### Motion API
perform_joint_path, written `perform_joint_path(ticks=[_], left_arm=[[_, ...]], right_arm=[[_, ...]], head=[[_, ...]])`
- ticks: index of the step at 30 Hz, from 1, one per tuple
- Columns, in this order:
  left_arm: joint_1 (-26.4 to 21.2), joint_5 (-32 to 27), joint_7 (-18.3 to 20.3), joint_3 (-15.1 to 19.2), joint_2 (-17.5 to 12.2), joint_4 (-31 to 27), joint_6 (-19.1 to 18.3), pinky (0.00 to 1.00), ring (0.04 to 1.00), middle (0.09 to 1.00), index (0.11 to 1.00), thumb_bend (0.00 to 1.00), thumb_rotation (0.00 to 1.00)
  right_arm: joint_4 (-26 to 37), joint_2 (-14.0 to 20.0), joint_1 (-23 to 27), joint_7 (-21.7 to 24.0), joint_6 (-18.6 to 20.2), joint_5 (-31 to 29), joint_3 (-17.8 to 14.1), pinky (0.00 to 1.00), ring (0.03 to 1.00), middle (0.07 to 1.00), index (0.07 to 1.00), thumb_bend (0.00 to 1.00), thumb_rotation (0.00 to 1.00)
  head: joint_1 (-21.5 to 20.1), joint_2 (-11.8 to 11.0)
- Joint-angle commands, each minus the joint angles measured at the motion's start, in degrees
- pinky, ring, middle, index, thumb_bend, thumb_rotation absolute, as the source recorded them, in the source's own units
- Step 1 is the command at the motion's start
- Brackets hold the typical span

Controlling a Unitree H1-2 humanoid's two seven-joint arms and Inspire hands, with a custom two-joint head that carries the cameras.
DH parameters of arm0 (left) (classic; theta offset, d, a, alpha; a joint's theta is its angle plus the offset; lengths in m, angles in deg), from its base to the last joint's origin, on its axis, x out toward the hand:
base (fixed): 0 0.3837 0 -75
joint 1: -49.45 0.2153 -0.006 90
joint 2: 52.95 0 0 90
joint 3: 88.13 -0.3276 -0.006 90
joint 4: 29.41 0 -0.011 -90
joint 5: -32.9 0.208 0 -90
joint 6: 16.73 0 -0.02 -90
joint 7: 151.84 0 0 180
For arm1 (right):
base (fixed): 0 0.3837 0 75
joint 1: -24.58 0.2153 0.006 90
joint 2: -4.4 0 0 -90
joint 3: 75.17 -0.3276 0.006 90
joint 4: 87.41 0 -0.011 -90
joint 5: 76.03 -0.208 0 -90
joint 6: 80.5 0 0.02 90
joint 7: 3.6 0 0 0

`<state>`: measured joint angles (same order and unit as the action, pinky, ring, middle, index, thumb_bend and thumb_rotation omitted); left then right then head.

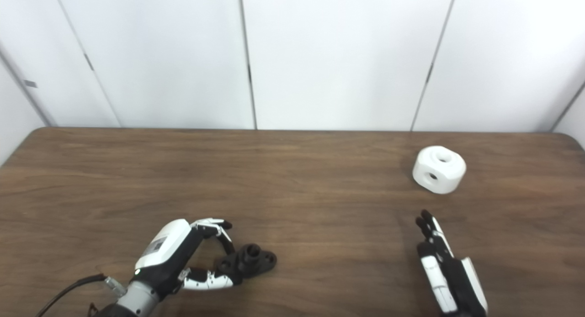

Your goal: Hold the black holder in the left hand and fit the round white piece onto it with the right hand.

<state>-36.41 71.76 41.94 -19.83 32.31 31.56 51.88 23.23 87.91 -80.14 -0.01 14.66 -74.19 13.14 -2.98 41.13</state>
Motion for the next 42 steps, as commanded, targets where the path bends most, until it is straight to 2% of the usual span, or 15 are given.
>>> perform_joint_path(ticks=[1,6,11,16,21,34,42], left_arm=[[1.3,-0.3,2.9,-1.7,0.0,-0.8,1.6,0.76,0.884,0.827,0.488,0.51,0.05],[2.5,0.9,3.9,-3.2,-0.7,-0.9,4.6,0.77,0.890,0.841,0.489,0.51,0.05],[2.9,0.8,5.7,-4.0,-1.9,-0.4,7.9,0.82,0.909,0.853,0.489,0.51,0.06],[3.4,2.8,6.8,-4.4,-2.2,0.4,9.8,0.86,0.909,0.850,0.490,0.51,0.06],[3.6,5.2,6.3,-4.0,-1.9,1.7,11.7,0.90,0.899,0.842,0.490,0.51,0.06],[3.4,13.9,7.5,-3.6,-1.7,2.4,13.2,0.90,0.891,0.827,0.490,0.51,0.05],[3.5,16.7,8.3,-3.1,-0.7,1.9,13.7,0.92,0.901,0.830,0.490,0.51,0.05]], right_arm=[[2.1,-1.0,0.6,-0.1,0.4,0.4,0.7,1.00,0.990,0.964,0.979,0.57,0.96],[3.6,-1.5,0.8,-0.5,2.5,0.8,1.3,1.00,0.991,0.963,0.980,0.56,0.96],[5.3,-1.8,1.0,-0.9,4.8,1.7,1.9,1.00,0.997,0.964,0.981,0.53,0.97],[6.3,-1.9,0.9,-1.2,5.6,1.7,2.2,1.00,0.994,0.961,0.982,0.57,0.97],[7.0,-2.0,1.1,-1.3,6.1,1.2,2.2,1.00,0.991,0.959,0.983,0.59,0.96],[8.9,-1.4,0.9,-1.1,8.3,1.1,2.1,1.00,0.992,0.956,0.979,0.59,0.98],[9.3,-0.9,1.0,-0.9,9.2,0.7,1.7,1.00,0.994,0.960,0.977,0.58,0.97]], head=[[-0.5,0.3],[-2.1,1.8],[-3.2,2.8],[-3.7,3.5],[-3.9,3.9],[-3.7,5.3],[-3.6,5.6]])
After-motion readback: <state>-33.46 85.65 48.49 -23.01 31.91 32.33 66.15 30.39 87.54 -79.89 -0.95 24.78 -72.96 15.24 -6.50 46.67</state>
